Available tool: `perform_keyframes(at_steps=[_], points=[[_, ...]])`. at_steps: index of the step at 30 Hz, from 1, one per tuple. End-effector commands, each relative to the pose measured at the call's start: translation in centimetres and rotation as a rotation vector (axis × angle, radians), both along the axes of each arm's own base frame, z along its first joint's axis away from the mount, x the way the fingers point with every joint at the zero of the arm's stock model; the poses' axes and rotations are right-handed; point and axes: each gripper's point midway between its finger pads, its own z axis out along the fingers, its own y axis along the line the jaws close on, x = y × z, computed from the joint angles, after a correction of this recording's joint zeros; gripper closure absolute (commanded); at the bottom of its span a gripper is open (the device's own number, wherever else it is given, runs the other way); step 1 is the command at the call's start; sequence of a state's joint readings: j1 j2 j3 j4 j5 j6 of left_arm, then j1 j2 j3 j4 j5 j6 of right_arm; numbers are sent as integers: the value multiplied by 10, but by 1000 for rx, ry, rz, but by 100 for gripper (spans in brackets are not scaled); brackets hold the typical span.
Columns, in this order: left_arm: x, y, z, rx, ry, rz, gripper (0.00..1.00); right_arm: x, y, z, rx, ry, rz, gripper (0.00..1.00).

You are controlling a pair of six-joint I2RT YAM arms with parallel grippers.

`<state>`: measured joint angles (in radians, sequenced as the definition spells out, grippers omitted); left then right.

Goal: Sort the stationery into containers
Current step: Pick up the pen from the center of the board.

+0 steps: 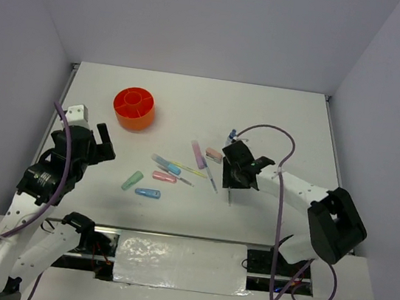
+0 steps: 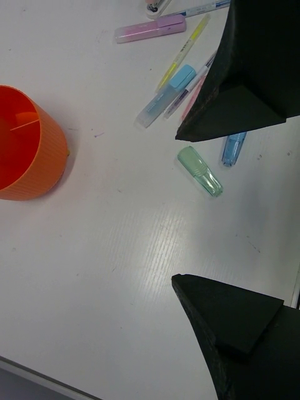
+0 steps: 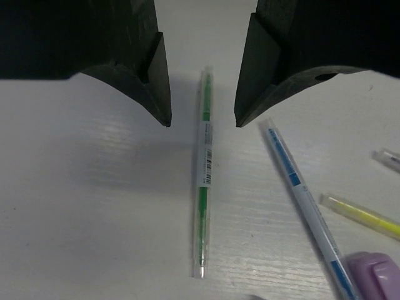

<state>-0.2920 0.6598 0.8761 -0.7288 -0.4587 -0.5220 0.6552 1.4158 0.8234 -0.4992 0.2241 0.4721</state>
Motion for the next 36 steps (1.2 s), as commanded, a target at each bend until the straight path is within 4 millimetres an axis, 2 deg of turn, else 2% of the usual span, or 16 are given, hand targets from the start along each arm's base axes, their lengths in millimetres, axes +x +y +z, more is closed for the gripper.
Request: perform_keyframes(at_steps=[1, 5, 10, 11, 14, 17, 19, 22, 23, 24, 26, 27, 29, 31, 32, 36], points=[[7, -3, 10, -3, -43, -23, 1, 10, 10, -15, 15, -14, -1, 48], [7, -3, 9, -2, -41, -25, 1, 9, 11, -33, -9, 18, 6, 53], [7, -4, 10, -3, -43, -24, 1, 5, 10, -49, -36, 62, 5, 75], [7, -3, 10, -3, -46, -23, 1, 3, 9, -50, -37, 65, -3, 77], [7, -3, 10, -3, -46, -25, 1, -2, 5, -47, -24, 58, -25, 96], [9, -13, 14, -18, -41, -78, 1, -3, 1, -35, -5, 24, -54, 99], [12, -26, 23, -45, -46, -146, 1, -2, 1, -13, 33, -31, -68, 100], [13, -88, 50, -225, -126, -440, 1, 0, 11, 35, 117, -150, -55, 100], [0, -124, 54, -352, -125, -627, 1, 0, 18, 59, 179, -207, -36, 100], [3, -145, 81, -418, -242, -736, 1, -5, 31, 71, 223, -232, 9, 100], [-18, -183, 95, -601, -259, -933, 1, -14, 63, 106, 386, -291, 139, 100], [-19, -192, 116, -630, -343, -990, 1, -19, 76, 118, 439, -312, 197, 100], [-23, -213, 125, -669, -337, -1045, 1, -34, 102, 149, 540, -390, 332, 100], [-19, -228, 118, -667, -279, -1058, 1, -55, 122, 172, 590, -452, 459, 100], [-26, -239, 125, -661, -278, -1101, 1, -59, 127, 189, 622, -500, 483, 100], [-17, -254, 94, -599, -137, -1046, 1, -72, 136, 220, 669, -617, 554, 100]])
